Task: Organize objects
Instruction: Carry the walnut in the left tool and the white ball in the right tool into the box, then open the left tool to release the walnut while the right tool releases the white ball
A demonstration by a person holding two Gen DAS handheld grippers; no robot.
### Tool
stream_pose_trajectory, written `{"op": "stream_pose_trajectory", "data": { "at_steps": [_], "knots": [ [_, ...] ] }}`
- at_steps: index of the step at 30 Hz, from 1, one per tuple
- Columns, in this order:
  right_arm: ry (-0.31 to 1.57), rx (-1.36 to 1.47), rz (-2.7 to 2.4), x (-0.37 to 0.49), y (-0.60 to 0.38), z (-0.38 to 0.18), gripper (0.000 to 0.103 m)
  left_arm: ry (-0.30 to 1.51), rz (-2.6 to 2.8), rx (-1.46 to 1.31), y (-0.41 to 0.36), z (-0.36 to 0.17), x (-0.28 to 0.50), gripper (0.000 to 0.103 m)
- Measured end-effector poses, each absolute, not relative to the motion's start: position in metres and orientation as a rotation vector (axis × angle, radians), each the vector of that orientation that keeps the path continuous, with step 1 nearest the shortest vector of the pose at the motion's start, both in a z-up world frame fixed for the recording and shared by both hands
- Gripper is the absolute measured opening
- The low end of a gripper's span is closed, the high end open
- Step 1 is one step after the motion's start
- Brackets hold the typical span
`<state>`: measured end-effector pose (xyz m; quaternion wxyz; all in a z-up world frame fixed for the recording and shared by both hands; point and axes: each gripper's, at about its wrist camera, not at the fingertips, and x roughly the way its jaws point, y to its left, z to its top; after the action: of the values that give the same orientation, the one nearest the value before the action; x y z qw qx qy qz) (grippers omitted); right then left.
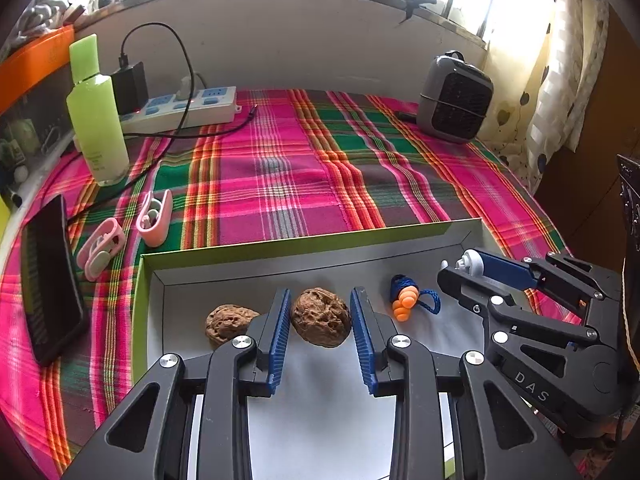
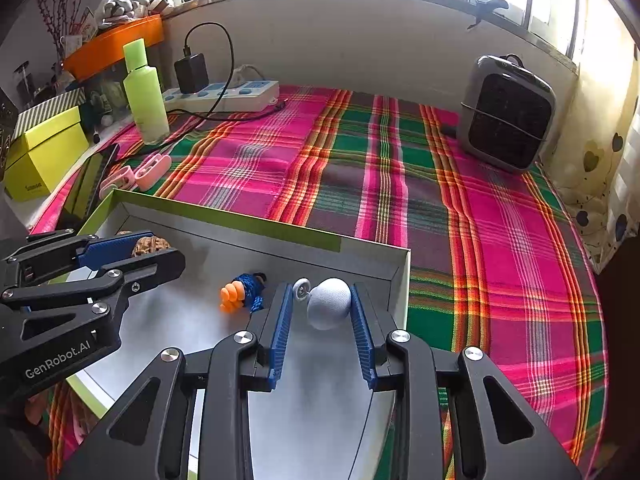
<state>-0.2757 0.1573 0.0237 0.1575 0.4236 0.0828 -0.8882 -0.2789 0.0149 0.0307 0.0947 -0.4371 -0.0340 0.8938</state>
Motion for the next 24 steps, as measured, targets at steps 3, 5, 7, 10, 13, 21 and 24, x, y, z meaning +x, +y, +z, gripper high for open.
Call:
{"op": "stream_pose_trajectory", "data": {
  "at_steps": [3,5,7,10,13,21,24],
  "knots": [
    [0.24,1.223,-2.533,-0.279,0.157,0.021,0.031,-0.093,2.648,-1.309,0.016,0.028,-0.283,0.029],
    [0.241,1.224,-2.526,-0.281,0.157,0.021,0.031,-0.096,2.648,-1.315,0.016,0.026,-0.286,0.029],
    [0.249,1.222,-2.523,-0.282,0.156,0.02,0.031,-0.092,2.649,-1.318,0.016,0.025,-0.288,0.029],
    [0.249,1.218,-2.519,-0.284,0.155,0.02,0.031,-0.073,2.646,-1.328,0.018,0.023,-0.289,0.029],
    [0.259,1.217,-2.509,-0.285,0.153,0.019,0.031,-0.076,2.64,-1.344,0.017,0.021,-0.291,0.029],
    [0.283,1.233,-2.487,-0.286,0.151,0.016,0.031,-0.08,2.643,-1.351,0.017,0.021,-0.293,0.029],
    [0.293,1.238,-2.486,-0.287,0.15,0.016,0.031,-0.075,2.641,-1.359,0.017,0.02,-0.293,0.029]
  ]
}}
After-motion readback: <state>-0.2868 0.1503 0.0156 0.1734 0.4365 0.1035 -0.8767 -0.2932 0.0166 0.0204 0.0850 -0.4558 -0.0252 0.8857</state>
